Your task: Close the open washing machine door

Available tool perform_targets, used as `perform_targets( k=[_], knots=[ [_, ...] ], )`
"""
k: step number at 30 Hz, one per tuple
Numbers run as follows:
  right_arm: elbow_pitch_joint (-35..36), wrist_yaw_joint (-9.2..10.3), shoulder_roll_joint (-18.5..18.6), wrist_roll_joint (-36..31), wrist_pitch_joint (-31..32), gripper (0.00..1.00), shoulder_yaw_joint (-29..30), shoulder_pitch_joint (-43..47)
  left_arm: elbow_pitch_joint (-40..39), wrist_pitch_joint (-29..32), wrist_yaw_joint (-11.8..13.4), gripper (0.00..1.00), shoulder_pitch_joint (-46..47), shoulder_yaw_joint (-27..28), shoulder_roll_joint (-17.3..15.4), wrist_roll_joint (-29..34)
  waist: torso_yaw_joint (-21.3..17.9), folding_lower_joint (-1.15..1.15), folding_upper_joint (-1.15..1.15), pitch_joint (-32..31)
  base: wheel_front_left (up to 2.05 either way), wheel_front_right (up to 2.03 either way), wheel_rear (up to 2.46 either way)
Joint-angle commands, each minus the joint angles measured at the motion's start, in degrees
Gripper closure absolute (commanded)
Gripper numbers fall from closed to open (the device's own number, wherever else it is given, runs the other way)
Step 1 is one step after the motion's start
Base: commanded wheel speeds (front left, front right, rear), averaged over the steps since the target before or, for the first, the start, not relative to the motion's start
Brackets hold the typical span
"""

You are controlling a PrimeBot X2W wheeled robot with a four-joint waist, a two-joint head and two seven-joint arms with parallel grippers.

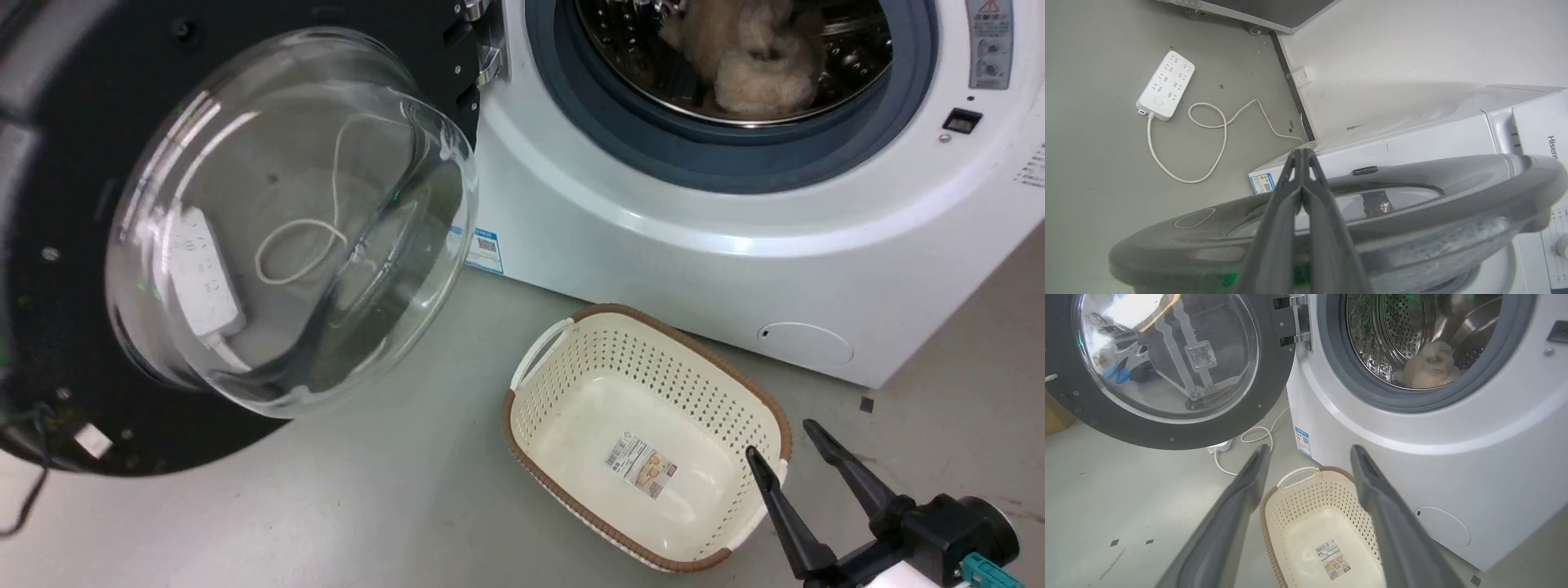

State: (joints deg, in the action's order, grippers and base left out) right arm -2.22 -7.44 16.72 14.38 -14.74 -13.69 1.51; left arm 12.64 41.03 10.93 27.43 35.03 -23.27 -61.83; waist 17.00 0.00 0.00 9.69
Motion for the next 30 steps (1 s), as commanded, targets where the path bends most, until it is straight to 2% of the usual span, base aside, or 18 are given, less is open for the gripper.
perform_targets(
  k=[1, 8, 14, 18, 23, 25, 28, 30],
  knots=[
    [-0.40, -0.05, 0.10, 0.32, -0.26, 0.00, -0.10, -0.66, -1.13, 1.81, -0.32, 1.00, -2.26, -0.66, 1.16, -0.76, -0.13, 0.00, 0.00, -0.65, 0.00, 0.00, 0.00],
    [-2.13, -0.05, -1.92, -0.07, -0.26, 0.00, 0.65, 0.05, -5.88, 7.42, -1.86, 1.00, -8.07, -2.57, 3.53, -2.89, -0.04, 0.00, 0.00, -4.41, 0.00, 0.00, 0.00],
    [-3.58, -0.05, -4.44, -1.29, -0.26, 0.00, 2.10, 0.38, -10.76, 9.06, -5.06, 1.00, -13.72, -5.59, 8.41, -3.82, -0.87, 0.00, 0.00, -8.01, 0.00, 0.00, 0.00],
    [-3.99, -0.05, -5.78, -2.59, -0.26, 0.00, 3.68, 0.46, -12.88, 7.71, -6.79, 1.00, -17.54, -8.24, 12.70, -2.75, -2.41, 0.00, 0.00, -9.43, 0.00, 0.00, 0.00],
    [-4.29, -0.05, -6.94, -3.63, -0.26, 0.00, 6.23, 0.63, -14.53, 5.58, -9.26, 1.00, -22.08, -11.61, 18.42, -3.75, -6.16, 0.00, 0.00, -10.39, 0.00, 0.00, 0.00],
    [-4.29, -0.05, -7.08, -3.71, -0.26, 0.00, 6.67, 0.69, -14.93, 4.99, -9.60, 1.00, -23.21, -12.49, 19.04, -3.99, -7.12, 0.00, 0.00, -10.43, 0.00, 0.00, 0.00],
    [-4.17, -0.05, -7.22, -3.87, -0.26, 0.00, 7.82, 0.96, -16.02, 0.53, -9.85, 1.00, -26.89, -17.30, 20.27, -6.01, -11.19, 0.00, 0.00, -10.21, 0.00, 0.00, 0.00],
    [-4.15, -0.05, -7.12, -3.86, -0.26, 0.00, 8.02, 1.01, -15.80, -1.16, -9.55, 1.00, -27.54, -19.05, 20.32, -7.70, -12.14, 0.00, 0.00, -10.10, 0.00, 0.00, 0.00]
  ],
)
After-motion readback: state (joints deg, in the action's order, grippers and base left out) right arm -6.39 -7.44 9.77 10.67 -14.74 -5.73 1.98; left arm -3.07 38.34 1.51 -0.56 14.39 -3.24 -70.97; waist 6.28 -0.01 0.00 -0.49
